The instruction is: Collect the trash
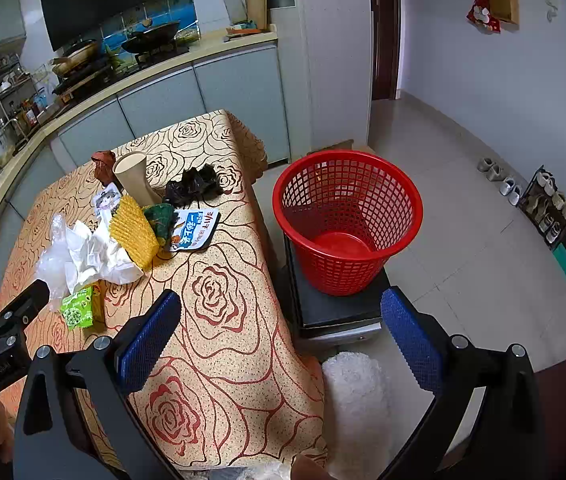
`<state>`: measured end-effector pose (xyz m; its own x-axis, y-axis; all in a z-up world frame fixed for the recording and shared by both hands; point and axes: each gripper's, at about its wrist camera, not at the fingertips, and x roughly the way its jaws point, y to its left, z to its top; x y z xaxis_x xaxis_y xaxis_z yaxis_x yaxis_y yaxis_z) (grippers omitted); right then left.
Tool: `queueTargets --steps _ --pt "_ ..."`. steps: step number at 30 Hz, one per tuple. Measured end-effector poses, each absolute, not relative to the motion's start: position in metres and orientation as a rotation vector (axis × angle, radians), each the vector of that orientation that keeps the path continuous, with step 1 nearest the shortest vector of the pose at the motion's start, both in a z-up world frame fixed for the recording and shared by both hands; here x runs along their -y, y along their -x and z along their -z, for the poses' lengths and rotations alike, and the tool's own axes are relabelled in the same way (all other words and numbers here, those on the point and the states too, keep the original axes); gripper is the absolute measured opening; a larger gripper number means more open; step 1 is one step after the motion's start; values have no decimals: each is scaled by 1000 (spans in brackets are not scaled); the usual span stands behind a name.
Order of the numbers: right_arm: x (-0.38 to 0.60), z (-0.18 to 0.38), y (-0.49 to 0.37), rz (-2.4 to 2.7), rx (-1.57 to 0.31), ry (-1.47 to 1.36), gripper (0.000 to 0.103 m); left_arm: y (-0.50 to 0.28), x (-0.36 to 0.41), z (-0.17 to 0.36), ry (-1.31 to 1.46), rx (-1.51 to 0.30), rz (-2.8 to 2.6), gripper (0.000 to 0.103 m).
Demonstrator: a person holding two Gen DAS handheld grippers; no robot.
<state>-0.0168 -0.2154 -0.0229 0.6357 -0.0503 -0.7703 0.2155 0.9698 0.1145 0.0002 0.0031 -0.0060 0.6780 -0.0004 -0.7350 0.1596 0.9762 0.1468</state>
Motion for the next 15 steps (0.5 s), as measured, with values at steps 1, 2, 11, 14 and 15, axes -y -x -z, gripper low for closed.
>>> queueTargets --steps 1,2,11,14,15 --pt "215 23 17 153 -870 -203 98 0 -3 6 -205 -823 91 97" --pt "215 23 17 153 -870 -202 98 0 -3 7 -205 -823 90 97" --pt "214 22 15 154 -871 -203 98 -1 -6 9 -200 -832 87 97" --pt "216 24 16 154 -873 -203 98 -2 -7 10 -198 -836 86 97" --pt "215 26 16 155 -874 -202 98 -3 -7 9 -197 -838 86 97"
